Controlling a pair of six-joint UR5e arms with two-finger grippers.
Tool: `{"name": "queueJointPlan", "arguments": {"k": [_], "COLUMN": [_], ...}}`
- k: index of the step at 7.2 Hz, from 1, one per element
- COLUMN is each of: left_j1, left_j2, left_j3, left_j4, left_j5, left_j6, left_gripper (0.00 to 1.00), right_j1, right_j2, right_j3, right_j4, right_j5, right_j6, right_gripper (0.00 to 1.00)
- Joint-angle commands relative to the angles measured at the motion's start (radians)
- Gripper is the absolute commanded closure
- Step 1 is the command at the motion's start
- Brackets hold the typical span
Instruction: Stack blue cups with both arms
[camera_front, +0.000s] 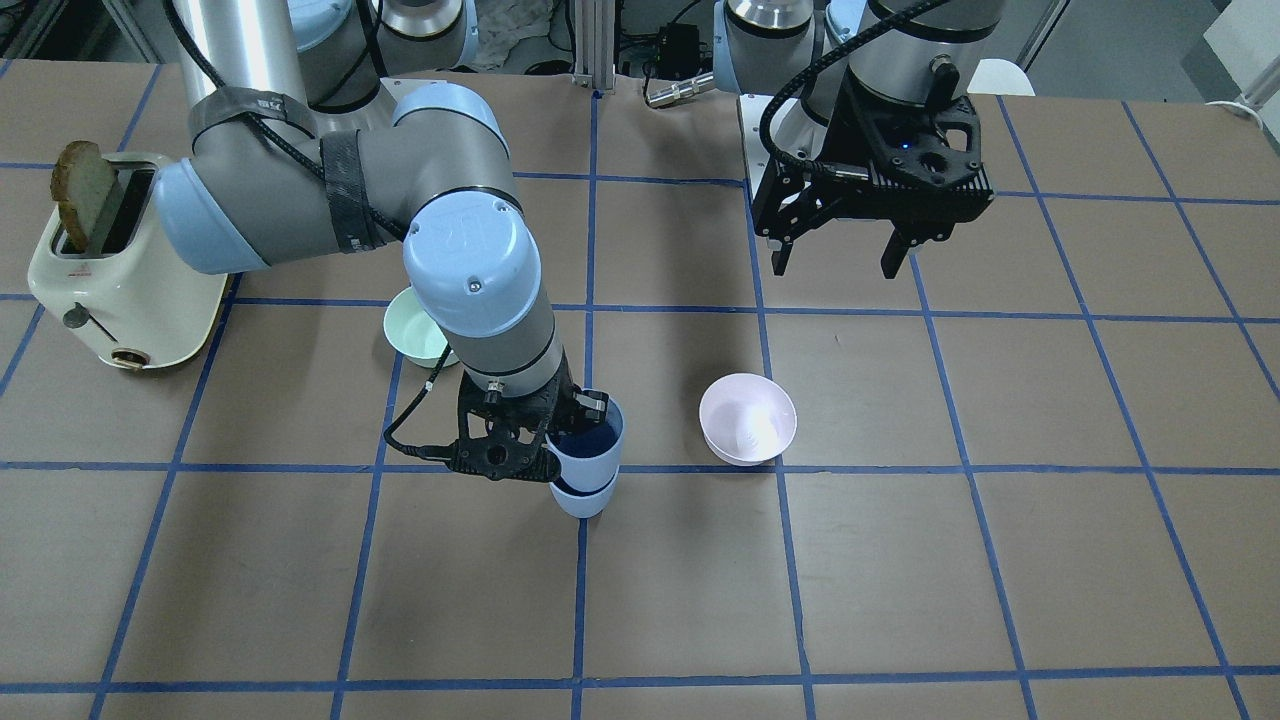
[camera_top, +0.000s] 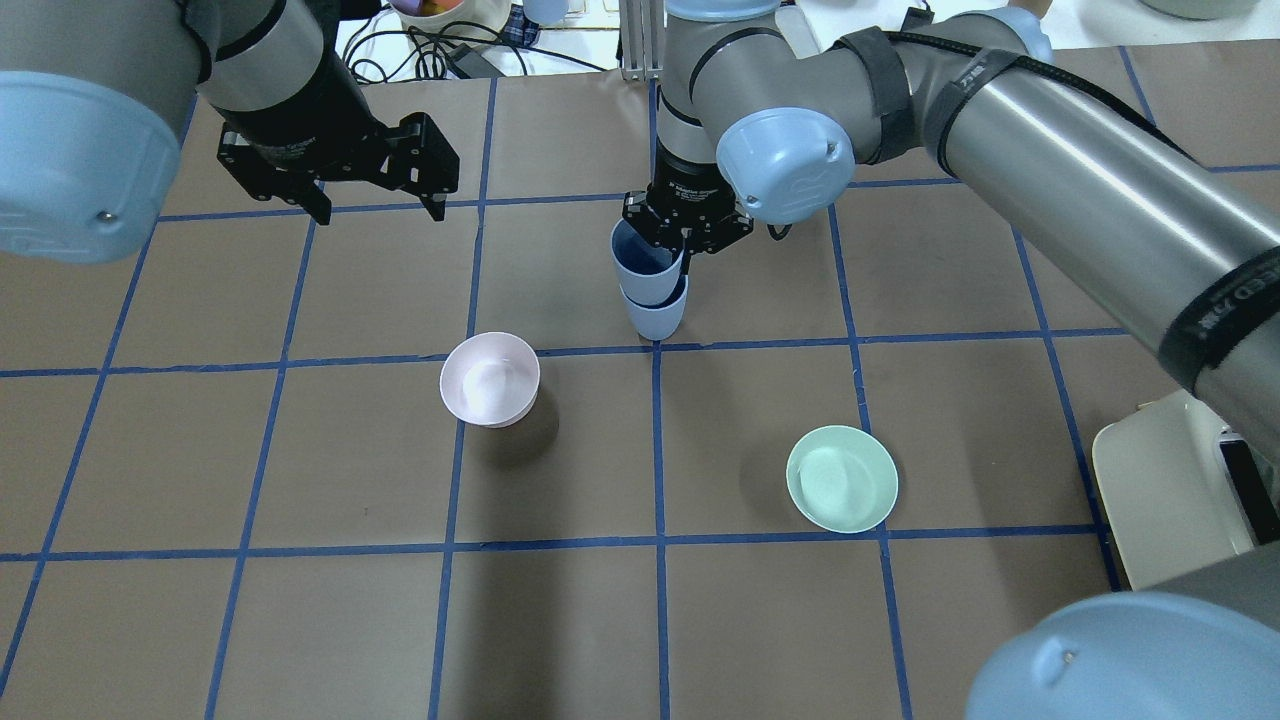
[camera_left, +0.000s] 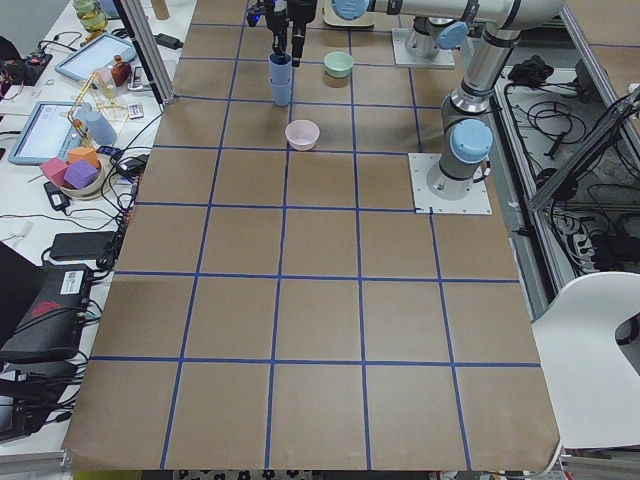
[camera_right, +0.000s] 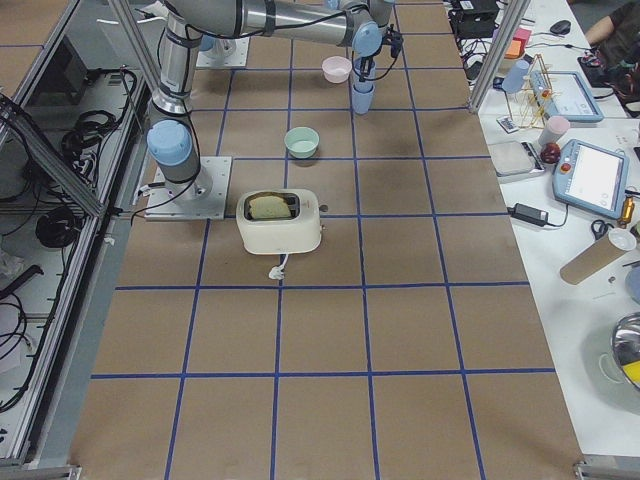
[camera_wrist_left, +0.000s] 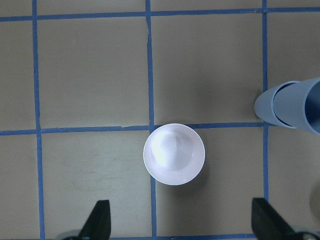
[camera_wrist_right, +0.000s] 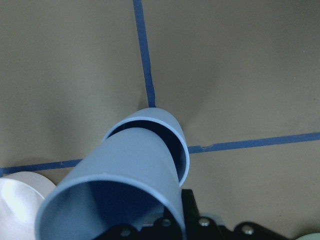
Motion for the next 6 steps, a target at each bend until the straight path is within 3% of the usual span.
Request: {"name": "queueJointPlan", "arguments": {"k": [1, 2, 3, 4, 5, 6], "left_j1": [0.000, 0.000, 0.000, 0.000, 0.000, 0.000], "left_j2": [0.005, 0.007, 0.007, 0.007, 0.007, 0.008], "left_j3": [-0.002, -0.004, -0.004, -0.004, -0.004, -0.004], "left_j4": [0.000, -0.001, -0.001, -0.001, -0.001, -0.001], "left_j5": [0.000, 0.001, 0.001, 0.001, 0.001, 0.001], "left_j6": [0.000, 0.000, 0.000, 0.000, 0.000, 0.000], "left_gripper": [0.00, 0.00, 0.00, 0.00, 0.00, 0.00], "right_j1": [-0.006, -0.027, -0.065, -0.107, -0.174, -0.214], "right_j2": [0.017, 0.018, -0.001, -0.027, -0.050, -0.146], "right_j3": [-0.004, -0.012, -0.030, -0.058, -0.060, -0.037], "right_j4": [-0.002, 0.000, 0.015, 0.067, 0.075, 0.099], "right_j5": [0.023, 0.021, 0.018, 0.011, -0.032, -0.089], "right_j6": [-0.002, -0.121, -0.152, -0.166, -0.250, -0.366], "right_gripper": [0.62, 0.29, 0.20, 0.19, 0.04, 0.00]}}
